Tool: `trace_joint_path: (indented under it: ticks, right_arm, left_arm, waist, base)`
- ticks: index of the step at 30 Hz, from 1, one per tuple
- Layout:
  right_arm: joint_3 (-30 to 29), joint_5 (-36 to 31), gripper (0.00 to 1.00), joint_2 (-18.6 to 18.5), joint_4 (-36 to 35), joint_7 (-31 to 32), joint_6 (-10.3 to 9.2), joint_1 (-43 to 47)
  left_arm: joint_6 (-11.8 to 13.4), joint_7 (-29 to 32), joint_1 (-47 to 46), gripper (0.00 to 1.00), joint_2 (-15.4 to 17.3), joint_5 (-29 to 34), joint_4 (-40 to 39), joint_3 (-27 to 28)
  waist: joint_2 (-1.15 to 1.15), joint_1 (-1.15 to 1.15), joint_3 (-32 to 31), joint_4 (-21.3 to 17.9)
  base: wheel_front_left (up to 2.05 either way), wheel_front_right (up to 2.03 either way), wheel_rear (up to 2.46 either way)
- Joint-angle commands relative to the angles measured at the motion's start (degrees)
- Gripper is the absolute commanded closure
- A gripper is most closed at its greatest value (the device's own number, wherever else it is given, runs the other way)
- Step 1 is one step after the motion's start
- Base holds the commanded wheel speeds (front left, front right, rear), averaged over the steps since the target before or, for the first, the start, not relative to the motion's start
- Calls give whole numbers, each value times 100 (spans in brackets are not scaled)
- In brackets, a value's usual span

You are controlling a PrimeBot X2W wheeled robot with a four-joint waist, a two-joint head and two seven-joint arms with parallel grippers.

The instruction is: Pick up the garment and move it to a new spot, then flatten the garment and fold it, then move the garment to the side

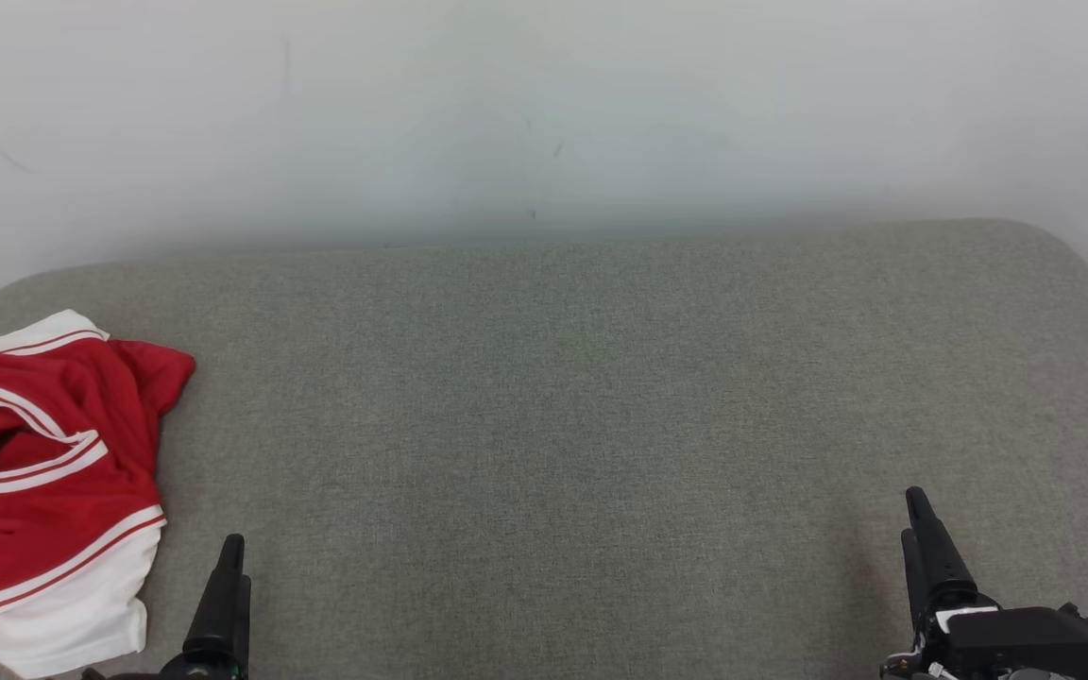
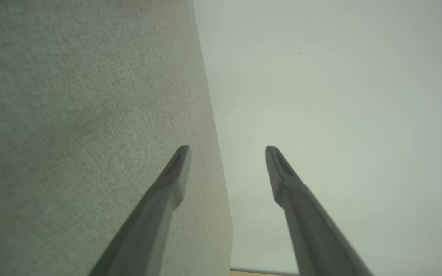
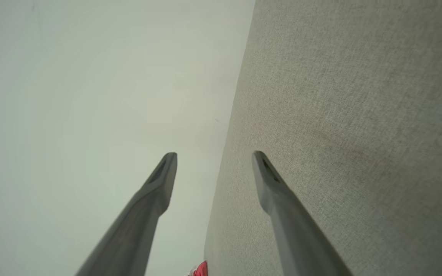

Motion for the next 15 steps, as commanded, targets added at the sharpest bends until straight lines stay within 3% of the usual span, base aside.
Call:
trace_joint_path:
  ticks: [1,15]
  right_arm:
    - [26,-203,0,-15,-71,-62,-2,-161]
    - [209,-1952,0,-18,4,-373,-4,-191]
  left_arm:
    - [17,-60,-134,0,33,172,-71,-8]
    - [290,-370,-74,0,43,1824,-323,-143]
  waist:
    - [0,0,-3,4]
    - [0,0,-42,24]
  base:
    - [0,0,0]
    - [0,0,0]
